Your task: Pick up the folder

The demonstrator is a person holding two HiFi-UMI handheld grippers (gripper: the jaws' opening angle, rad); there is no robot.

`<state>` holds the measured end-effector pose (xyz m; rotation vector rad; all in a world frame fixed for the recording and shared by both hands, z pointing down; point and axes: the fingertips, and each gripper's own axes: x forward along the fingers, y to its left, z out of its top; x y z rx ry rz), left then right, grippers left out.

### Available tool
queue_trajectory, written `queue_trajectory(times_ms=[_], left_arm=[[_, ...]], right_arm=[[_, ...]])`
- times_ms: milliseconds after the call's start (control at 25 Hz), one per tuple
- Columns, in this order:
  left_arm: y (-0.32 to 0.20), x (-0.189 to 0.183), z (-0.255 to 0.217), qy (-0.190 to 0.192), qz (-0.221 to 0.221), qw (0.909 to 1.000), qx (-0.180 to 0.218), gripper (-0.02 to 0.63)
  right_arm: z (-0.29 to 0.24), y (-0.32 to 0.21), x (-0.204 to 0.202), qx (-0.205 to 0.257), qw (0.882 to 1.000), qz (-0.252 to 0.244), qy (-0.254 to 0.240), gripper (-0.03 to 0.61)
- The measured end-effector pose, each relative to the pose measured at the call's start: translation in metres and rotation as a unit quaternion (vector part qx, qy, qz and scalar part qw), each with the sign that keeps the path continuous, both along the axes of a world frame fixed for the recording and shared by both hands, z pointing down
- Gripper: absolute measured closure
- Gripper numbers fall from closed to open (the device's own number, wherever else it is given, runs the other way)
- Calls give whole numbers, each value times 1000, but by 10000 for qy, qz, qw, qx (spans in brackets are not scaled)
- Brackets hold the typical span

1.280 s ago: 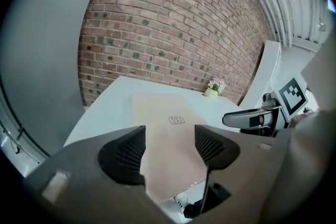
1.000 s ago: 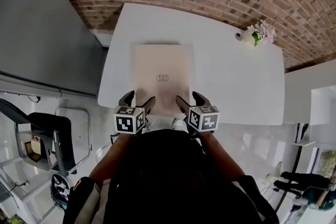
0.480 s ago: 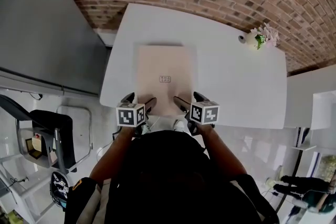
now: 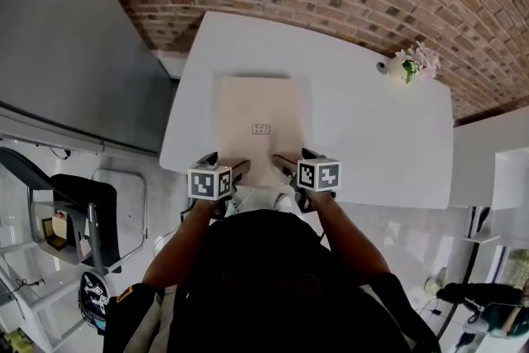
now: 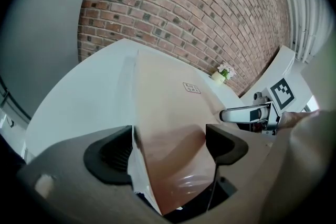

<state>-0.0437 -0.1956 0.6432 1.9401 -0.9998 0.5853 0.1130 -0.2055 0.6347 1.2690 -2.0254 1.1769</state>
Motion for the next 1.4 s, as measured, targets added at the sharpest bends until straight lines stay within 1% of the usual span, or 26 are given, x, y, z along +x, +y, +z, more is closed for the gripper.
queue_trajectory(times_ms=[120, 320, 560, 720, 840, 1000, 1200, 1400], left_arm=[[-2, 5, 1, 29, 53, 10000, -26, 179], [-4, 4, 0, 4, 75, 10000, -17, 181], [-3, 4, -12, 99, -111, 9999, 57, 183], [-1, 4, -24, 174, -218, 9994, 192, 183], [-3, 6, -41, 220, -270, 9985, 417, 183], [-9, 7, -72, 280, -309, 9957, 829, 183], [-18, 10, -113, 267, -280, 9901, 1350, 183], [-20, 12, -151, 342, -316, 9836, 1745, 181]], right_arm=[[2, 0, -1, 4, 10000, -35, 12, 155], [1, -1, -3, 37, 10000, 23, 53, 161], [-12, 0, -3, 197, 9997, 100, 108, 164], [-28, 0, -3, 438, 9988, 63, 198, 166], [-48, -3, -2, 743, 9969, 2, 243, 166], [-81, -7, 0, 1182, 9926, 20, 263, 166], [-119, -12, 3, 1623, 9863, 96, 279, 166], [-160, -12, 4, 2087, 9776, 124, 261, 166]])
